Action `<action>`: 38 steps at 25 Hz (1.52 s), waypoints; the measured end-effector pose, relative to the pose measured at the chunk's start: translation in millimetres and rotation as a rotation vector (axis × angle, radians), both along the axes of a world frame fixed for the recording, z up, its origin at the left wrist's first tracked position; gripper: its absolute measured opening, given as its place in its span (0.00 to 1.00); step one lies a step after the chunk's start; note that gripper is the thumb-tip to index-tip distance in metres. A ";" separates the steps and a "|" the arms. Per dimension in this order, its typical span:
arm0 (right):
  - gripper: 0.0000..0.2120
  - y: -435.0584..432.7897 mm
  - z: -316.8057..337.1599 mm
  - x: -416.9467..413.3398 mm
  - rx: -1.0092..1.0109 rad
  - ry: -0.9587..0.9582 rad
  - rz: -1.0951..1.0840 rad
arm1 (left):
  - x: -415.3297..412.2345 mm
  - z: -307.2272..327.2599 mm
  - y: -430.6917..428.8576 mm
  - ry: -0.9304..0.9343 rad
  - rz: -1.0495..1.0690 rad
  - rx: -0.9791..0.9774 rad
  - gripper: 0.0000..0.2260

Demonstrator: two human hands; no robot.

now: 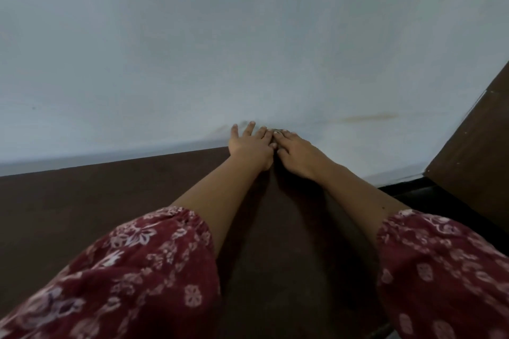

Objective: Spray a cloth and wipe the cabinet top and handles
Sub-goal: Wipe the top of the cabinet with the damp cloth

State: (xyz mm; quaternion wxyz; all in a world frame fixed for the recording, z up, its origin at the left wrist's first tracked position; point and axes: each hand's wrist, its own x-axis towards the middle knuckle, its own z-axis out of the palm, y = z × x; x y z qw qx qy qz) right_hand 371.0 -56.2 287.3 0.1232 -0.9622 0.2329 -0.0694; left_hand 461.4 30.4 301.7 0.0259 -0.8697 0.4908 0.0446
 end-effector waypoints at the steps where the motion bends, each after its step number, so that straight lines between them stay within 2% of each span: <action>1: 0.23 0.8 0.5 3.5 -0.011 0.009 -0.004 | 3.9 -0.9 3.3 -0.003 0.003 -0.003 0.23; 12: 0.26 109.7 -6.4 54.1 -0.034 -0.062 0.199 | 47.9 -2.3 115.1 -0.105 0.233 0.153 0.25; 16: 0.27 113.2 -4.8 27.4 -0.029 -0.019 0.241 | 31.1 5.2 109.9 -0.110 0.164 0.244 0.28; 19: 0.26 102.3 -2.8 -6.2 -0.047 0.003 0.223 | 9.0 2.7 103.4 -0.075 0.045 0.156 0.27; 24: 0.26 95.7 -4.1 -56.5 -0.059 -0.018 0.068 | -33.7 1.2 88.3 0.187 -0.069 0.014 0.25; 28: 0.25 126.7 -7.8 -74.5 0.000 -0.041 -0.056 | -55.1 -2.0 105.1 0.176 -0.088 -0.032 0.24; 34: 0.27 164.6 2.0 -91.7 0.063 0.051 0.190 | -80.0 -9.7 174.9 -0.058 0.020 -0.069 0.26; 38: 0.27 161.1 1.6 -143.4 0.008 0.029 0.266 | -119.0 -9.8 179.6 0.048 -0.073 -0.204 0.25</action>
